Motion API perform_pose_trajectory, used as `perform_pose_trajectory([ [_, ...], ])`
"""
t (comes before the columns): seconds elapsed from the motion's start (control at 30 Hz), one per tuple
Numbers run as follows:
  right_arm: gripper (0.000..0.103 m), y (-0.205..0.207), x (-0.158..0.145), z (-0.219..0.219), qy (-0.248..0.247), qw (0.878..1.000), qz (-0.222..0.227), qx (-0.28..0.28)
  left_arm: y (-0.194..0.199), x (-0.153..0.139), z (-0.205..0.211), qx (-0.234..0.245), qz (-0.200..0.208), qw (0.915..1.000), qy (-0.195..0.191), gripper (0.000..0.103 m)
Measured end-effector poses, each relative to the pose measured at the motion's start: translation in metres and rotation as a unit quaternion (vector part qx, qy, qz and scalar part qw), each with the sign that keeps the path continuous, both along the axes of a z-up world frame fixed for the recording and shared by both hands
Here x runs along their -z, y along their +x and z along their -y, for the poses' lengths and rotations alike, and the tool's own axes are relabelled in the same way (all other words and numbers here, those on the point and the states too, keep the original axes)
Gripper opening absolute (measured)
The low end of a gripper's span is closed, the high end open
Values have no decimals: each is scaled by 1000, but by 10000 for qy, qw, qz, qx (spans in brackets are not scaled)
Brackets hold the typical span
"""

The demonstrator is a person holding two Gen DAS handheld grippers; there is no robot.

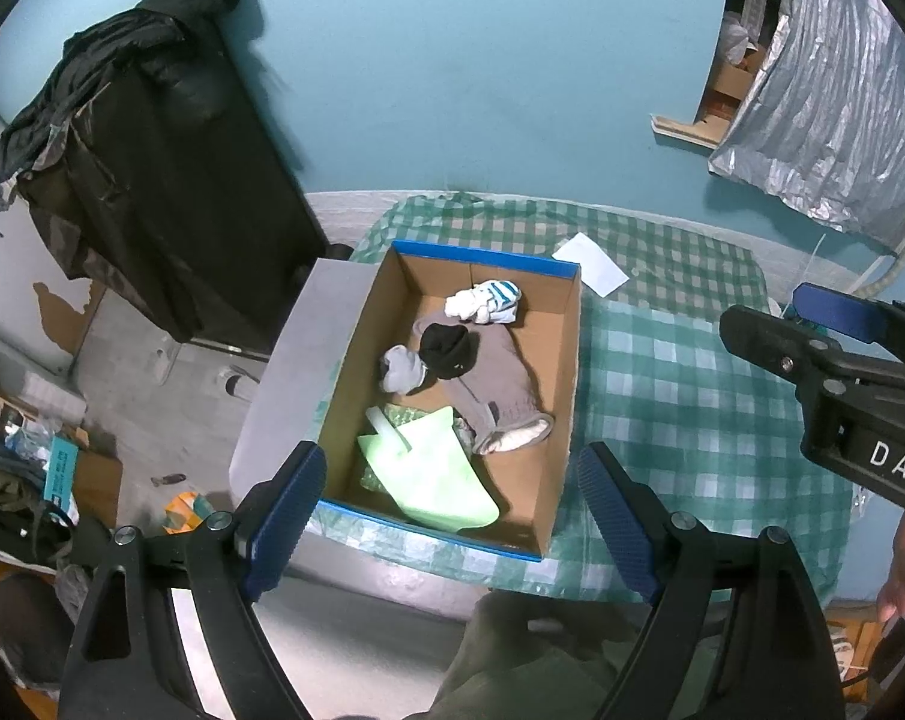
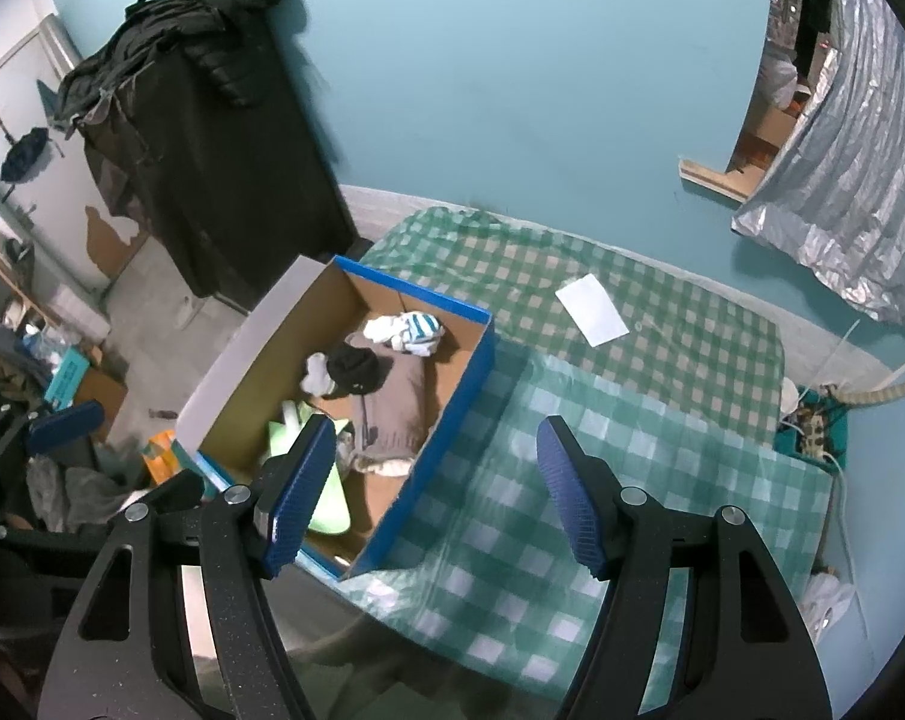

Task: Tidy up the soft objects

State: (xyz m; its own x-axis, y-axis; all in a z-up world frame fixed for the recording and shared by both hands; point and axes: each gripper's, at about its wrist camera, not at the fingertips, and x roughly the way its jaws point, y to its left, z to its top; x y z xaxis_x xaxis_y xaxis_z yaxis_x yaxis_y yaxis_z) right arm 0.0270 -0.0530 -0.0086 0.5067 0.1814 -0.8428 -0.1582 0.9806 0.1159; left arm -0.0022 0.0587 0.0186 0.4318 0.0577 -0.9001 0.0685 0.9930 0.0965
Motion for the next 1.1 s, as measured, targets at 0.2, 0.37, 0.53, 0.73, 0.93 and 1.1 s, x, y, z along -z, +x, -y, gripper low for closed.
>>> perform_pose_trajectory([
  [0.2, 69, -2, 0, 2, 23, 10000, -25, 24, -2, 0, 2, 20, -20, 10000, 40, 87],
  [0.37, 69, -2, 1, 3, 24, 10000, -31, 24, -4, 2, 3, 61, -34, 9999, 98, 87],
  [0.53, 69, -3, 0, 3, 16, 10000, -29, 18, -5, 2, 3, 55, -38, 9999, 93, 87],
  [0.73, 69, -3, 1, 3, 20, 10000, -31, 12, -7, 2, 5, 57, -63, 9999, 76, 87],
  [0.93, 69, -2, 0, 3, 28, 10000, -25, 15, -8, 3, 6, 34, -89, 9999, 96, 87],
  [1.1, 69, -4, 1, 2, 33, 10000, -41, 9, -10, 2, 5, 14, -98, 9999, 102, 87],
])
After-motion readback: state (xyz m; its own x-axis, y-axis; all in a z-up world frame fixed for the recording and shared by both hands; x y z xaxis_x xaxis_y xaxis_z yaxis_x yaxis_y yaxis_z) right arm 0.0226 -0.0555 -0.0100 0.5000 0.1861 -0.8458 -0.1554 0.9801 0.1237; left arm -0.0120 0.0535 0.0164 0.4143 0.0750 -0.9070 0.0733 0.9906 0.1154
